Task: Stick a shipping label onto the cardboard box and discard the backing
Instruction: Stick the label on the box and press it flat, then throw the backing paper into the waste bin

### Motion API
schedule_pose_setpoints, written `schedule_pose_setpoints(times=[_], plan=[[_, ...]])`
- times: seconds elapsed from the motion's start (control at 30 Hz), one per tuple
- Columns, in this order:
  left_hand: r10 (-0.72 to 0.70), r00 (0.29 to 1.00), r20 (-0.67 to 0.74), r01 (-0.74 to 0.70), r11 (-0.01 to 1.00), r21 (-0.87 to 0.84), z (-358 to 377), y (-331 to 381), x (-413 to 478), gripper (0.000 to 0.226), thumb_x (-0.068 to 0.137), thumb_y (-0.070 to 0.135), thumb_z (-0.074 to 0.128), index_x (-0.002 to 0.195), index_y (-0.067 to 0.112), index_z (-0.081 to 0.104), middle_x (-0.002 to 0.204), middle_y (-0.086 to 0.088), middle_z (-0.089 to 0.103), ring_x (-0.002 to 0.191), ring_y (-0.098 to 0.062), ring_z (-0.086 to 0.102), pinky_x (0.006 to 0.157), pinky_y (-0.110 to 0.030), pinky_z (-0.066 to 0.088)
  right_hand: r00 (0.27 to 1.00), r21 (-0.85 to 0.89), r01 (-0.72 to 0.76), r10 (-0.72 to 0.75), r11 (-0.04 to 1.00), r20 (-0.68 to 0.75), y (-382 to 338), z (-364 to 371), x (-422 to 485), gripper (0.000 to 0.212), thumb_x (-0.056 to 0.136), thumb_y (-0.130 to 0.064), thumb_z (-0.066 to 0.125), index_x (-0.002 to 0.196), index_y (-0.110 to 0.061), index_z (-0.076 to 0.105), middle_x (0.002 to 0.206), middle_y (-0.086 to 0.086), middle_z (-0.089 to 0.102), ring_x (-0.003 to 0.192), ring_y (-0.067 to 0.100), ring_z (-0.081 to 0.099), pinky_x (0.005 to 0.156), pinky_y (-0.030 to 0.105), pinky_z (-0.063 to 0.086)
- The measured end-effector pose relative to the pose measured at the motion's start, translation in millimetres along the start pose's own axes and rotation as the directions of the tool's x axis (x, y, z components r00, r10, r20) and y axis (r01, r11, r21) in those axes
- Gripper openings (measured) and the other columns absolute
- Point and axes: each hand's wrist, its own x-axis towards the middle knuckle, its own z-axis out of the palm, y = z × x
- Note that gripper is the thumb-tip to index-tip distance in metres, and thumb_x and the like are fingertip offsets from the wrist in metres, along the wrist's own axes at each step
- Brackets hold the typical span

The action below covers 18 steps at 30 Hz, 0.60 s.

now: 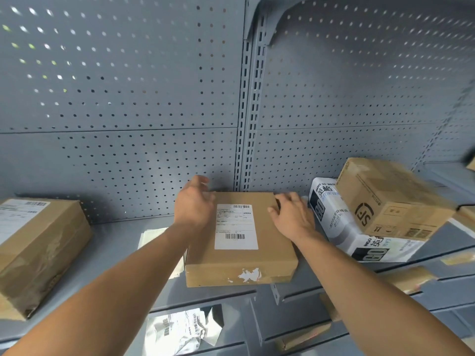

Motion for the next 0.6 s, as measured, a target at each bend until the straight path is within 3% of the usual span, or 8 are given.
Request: schedule_pose_setpoints(times=[0.13,0.27,0.47,0.53,0.6], plan=[[-0.040,0.999,-0.001,0.040,0.999,-0.032,-4.9,1.9,-5.5,0.035,0.094,0.034,0.064,0.126,0.021,0.059,0.119,0.001,0.070,0.100,-0.023,0.066,0.091,-0.039,0.055,0.996,0.007,-0.087,0.087,0.996,0.019,28.8,2.5,8.6,0.050,0.100,-0.045,0.052,0.144,-0.023,0.050,0.147,0.015,0.044,0.131,0.040,0.049,0.101,0.050,0.050],[-0.100,0.995,0.000,0.100,0.995,0.012,-15.4,-10.6,-12.1,0.036,0.096,0.038,0.062,0.127,0.019,0.059,0.121,-0.001,0.070,0.096,-0.023,0.066,0.087,-0.034,0.051,0.982,-0.026,-0.161,0.163,0.987,0.100,52.1,18.8,9.9,0.049,0.100,-0.041,0.048,0.147,-0.028,0.043,0.148,0.019,0.039,0.129,0.044,0.049,0.103,0.048,0.047],[-0.200,0.980,0.012,0.200,0.980,0.000,-27.6,-22.3,-20.8,0.031,0.096,0.038,0.059,0.122,0.021,0.063,0.117,0.000,0.073,0.090,-0.019,0.065,0.079,-0.030,0.046,0.952,-0.060,-0.133,0.144,0.989,0.270,60.6,33.5,8.7,0.071,0.099,-0.046,0.049,0.161,-0.041,0.014,0.167,0.025,-0.003,0.153,0.047,0.010,0.121,0.053,0.027],[-0.224,0.974,0.011,0.225,0.974,-0.018,-30.0,-24.0,-25.9,0.030,0.097,0.036,0.059,0.121,0.019,0.065,0.115,-0.001,0.073,0.091,-0.018,0.063,0.082,-0.030,0.045,0.945,-0.046,-0.132,0.140,0.990,0.294,59.5,35.8,10.3,0.067,0.100,-0.042,0.047,0.160,-0.042,0.016,0.167,0.026,-0.005,0.154,0.047,0.007,0.122,0.053,0.025],[-0.235,0.972,0.007,0.235,0.972,-0.021,-32.5,-27.2,-30.3,0.028,0.097,0.034,0.059,0.120,0.019,0.066,0.113,0.000,0.072,0.094,-0.019,0.061,0.085,-0.032,0.044,0.951,-0.041,-0.125,0.131,0.991,0.281,56.1,38.2,11.5,0.053,0.102,-0.038,0.041,0.154,-0.036,0.032,0.165,0.023,0.012,0.149,0.045,0.019,0.117,0.052,0.029]])
